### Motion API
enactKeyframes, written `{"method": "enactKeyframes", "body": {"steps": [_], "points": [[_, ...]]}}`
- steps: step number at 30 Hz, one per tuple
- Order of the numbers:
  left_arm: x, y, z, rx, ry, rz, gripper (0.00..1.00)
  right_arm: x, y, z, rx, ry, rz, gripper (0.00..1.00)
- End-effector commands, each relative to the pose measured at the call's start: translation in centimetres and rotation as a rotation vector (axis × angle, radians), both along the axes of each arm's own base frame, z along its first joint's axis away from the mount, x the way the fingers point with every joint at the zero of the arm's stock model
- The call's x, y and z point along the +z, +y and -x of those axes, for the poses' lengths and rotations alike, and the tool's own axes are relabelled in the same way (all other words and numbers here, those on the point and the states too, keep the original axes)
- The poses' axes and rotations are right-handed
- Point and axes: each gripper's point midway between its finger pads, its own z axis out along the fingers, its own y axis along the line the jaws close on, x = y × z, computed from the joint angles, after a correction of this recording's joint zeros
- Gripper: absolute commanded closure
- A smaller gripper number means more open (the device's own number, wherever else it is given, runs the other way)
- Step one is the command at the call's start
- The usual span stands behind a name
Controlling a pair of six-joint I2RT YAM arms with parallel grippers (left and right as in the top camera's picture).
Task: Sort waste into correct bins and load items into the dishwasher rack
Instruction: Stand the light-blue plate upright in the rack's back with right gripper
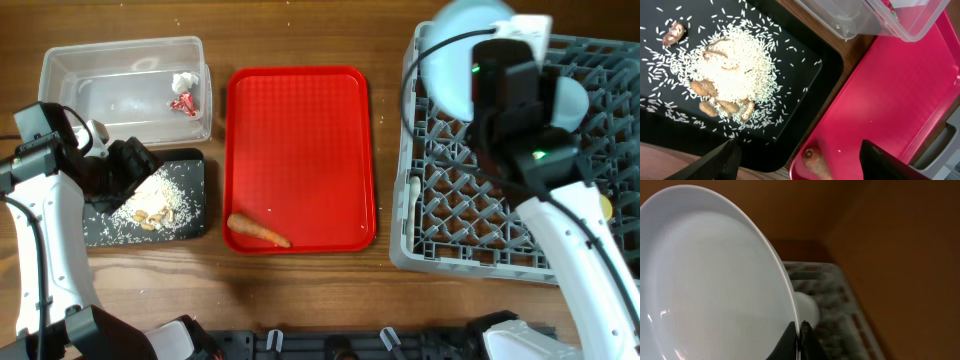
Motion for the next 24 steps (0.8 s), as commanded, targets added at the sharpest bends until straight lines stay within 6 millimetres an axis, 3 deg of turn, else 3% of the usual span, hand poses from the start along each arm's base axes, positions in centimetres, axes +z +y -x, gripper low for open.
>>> {"method": "enactKeyframes", "body": {"steps": [1, 4, 11, 16, 20, 24], "points": [[0.1, -0.1, 0.1, 0.008, -0.003, 0.007, 0.23, 2.4, -6.4, 2.4, -0.248, 0.027, 0.189, 0.95], [0.1, -0.1, 0.1, 0.009, -0.003, 0.007, 0.23, 1.0, -10.1, 2.6, -0.328, 0.06, 0.167, 0.96], [0.1, -0.1, 0.1, 0.008, -0.003, 0.007, 0.22, -4.6, -14.2, 0.7, -0.386, 0.231, 0.167, 0.96], [0.1, -0.1, 0.1, 0.008, -0.004, 0.006, 0.22, -9.2, -13.9, -1.4, -0.342, 0.341, 0.148, 0.96], [0.2, 0.0, -0.1, 0.008, -0.013, 0.002, 0.22, -10.3, -12.7, -2.3, -0.303, 0.345, 0.119, 0.96], [0.2, 0.0, -0.1, 0.008, -0.014, 0.002, 0.22, -12.3, -9.5, -3.3, -0.154, 0.396, 0.036, 0.95]]}}
